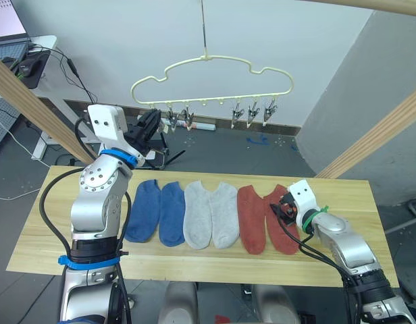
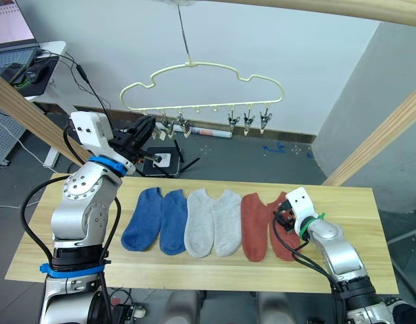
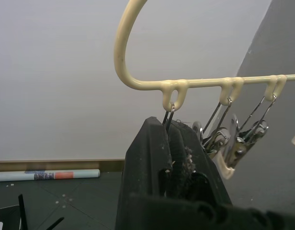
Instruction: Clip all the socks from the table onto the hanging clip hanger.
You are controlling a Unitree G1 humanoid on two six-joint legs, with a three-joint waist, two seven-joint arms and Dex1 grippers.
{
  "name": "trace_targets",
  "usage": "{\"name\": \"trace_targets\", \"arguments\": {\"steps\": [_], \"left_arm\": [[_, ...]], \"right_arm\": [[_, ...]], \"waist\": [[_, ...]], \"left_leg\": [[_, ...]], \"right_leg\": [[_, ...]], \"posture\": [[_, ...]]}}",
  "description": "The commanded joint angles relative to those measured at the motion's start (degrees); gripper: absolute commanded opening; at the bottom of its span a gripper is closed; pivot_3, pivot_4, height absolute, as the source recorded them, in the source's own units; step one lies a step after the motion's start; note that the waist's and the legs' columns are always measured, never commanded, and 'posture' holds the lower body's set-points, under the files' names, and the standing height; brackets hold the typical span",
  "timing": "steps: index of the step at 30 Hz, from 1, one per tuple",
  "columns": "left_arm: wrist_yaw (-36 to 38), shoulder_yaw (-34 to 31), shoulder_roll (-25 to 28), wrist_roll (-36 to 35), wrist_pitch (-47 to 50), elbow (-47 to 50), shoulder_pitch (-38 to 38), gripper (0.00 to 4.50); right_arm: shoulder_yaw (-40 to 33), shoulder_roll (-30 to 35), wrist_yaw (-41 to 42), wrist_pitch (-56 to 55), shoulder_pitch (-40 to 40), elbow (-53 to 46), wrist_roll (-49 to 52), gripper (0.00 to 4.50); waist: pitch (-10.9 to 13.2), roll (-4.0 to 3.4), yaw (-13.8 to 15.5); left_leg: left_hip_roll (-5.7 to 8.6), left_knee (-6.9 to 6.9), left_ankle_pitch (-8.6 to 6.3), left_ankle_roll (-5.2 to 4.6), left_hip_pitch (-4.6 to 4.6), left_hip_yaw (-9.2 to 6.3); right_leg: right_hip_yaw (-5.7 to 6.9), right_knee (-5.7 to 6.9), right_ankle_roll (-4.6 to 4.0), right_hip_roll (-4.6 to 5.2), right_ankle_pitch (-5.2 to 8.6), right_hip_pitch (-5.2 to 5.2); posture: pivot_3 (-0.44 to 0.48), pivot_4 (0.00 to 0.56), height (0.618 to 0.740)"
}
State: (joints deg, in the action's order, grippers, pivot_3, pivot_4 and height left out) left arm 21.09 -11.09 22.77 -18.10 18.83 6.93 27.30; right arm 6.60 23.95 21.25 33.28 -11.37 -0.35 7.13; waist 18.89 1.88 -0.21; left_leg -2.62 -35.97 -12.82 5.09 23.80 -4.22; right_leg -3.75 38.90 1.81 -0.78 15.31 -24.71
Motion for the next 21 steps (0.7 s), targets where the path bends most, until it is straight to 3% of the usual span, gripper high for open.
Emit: {"name": "trace_targets", "arguments": {"steps": [1,5,6,8,17,21], "left_arm": [[0.11,-1.16,0.59,-0.84,0.09,2.48,-0.73,0.0],[0.11,-1.3,0.65,-0.71,0.12,2.56,-0.89,0.0],[0.08,-1.3,0.63,-0.66,0.13,2.58,-0.87,0.0],[0.01,-1.29,0.58,-0.53,0.08,2.56,-0.78,0.0],[0.06,-1.19,0.44,-0.67,0.29,2.32,-0.45,0.0],[0.12,-2.79,-0.27,-4.68,4.34,2.78,-0.31,0.0]], "right_arm": [[1.27,0.51,1.07,3.01,1.77,-1.39,-0.92,3.69],[2.33,1.65,1.91,2.62,3.46,-0.07,-2.68,3.69],[2.42,1.92,2.27,2.2,3.88,0.51,-2.91,3.52],[2.14,2.16,3.01,1.39,4.74,1.68,-2.73,3.08],[-0.06,1.85,4.72,0.07,4.62,1.26,-1.96,0.02],[1.71,3.92,10.37,-3.13,3.56,-5.69,-0.68,0.02]], "waist": [[0.0,0.0,0.05],[-0.01,0.02,0.06],[-0.02,0.02,0.07],[-0.02,0.03,0.09],[-0.06,0.09,0.1],[-0.06,0.09,0.07]], "left_leg": [[0.0,0.0,0.0,0.0,0.0,-0.01],[0.0,-0.01,0.0,0.0,-0.01,-0.01],[0.0,-0.02,0.0,0.0,-0.02,-0.01],[0.0,-0.02,0.0,0.0,-0.03,-0.01],[0.01,-0.08,0.01,0.0,-0.11,-0.01],[0.02,-0.1,0.01,0.01,-0.11,-0.01]], "right_leg": [[0.01,0.01,0.0,0.0,0.0,0.0],[0.01,0.0,0.01,0.0,0.0,0.02],[0.01,0.0,0.01,0.0,-0.01,0.03],[0.02,0.0,0.02,0.0,-0.01,0.04],[0.0,-0.03,0.14,0.0,-0.08,0.18],[-0.01,-0.03,0.17,0.0,-0.1,0.18]], "posture": [[0.103,0.328,0.74],[0.103,0.328,0.74],[0.103,0.328,0.74],[0.103,0.328,0.74],[0.098,0.326,0.74],[0.098,0.326,0.74]]}}
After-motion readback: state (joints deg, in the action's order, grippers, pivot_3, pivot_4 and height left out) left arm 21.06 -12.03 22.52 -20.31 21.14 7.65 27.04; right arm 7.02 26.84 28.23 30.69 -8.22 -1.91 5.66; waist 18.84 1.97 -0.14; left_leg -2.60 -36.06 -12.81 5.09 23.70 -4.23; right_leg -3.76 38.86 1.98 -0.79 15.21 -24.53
